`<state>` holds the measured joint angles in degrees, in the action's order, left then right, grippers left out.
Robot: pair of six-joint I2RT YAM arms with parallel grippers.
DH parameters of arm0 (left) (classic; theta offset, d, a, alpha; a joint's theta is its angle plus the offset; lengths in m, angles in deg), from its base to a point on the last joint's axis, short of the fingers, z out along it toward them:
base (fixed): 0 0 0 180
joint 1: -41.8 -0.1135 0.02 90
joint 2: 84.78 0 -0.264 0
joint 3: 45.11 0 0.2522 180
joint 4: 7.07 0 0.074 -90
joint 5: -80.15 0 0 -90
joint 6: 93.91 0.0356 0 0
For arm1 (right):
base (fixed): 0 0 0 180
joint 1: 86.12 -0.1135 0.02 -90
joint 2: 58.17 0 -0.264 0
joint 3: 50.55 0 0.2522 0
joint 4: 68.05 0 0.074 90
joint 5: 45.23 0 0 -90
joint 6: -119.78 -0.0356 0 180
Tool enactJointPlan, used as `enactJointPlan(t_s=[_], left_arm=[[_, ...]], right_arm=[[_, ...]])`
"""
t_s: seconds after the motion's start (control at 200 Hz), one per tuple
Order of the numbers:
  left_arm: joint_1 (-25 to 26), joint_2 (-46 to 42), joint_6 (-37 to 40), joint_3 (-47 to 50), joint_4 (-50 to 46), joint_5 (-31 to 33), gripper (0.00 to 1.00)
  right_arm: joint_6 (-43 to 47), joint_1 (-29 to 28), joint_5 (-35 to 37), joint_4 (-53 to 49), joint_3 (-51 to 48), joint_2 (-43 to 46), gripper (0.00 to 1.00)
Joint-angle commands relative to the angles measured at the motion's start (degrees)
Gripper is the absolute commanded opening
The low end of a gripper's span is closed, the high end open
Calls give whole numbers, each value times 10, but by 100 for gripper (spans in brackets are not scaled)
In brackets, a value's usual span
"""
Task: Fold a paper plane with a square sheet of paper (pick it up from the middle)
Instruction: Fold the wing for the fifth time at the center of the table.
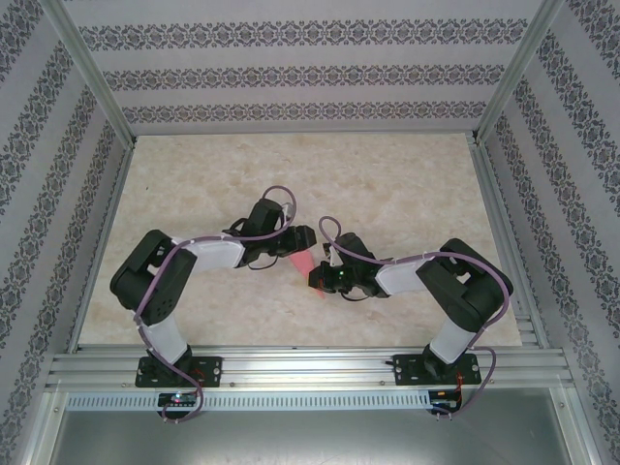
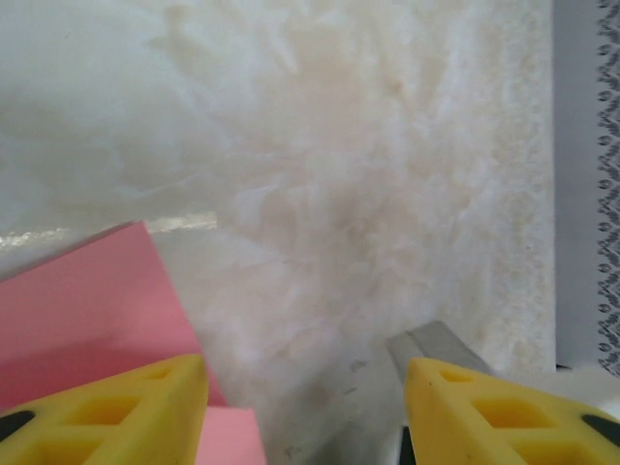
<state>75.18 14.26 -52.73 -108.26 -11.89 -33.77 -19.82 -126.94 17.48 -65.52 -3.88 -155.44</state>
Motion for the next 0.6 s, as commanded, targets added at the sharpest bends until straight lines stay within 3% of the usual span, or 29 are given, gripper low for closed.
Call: enactJointPlan(t_s=[0.0,0.33,0.594], left_arm=[[-6,-30,21,27,0,12,53],[-6,18,19,53,53,18,46],[-21,44,26,33,23,85,44]], right_arm=[[8,1,21,-116,-22,-34,0],[6,0,19,-119,-26,-33,0],[9,-2,17,-128,-41,-14,0]])
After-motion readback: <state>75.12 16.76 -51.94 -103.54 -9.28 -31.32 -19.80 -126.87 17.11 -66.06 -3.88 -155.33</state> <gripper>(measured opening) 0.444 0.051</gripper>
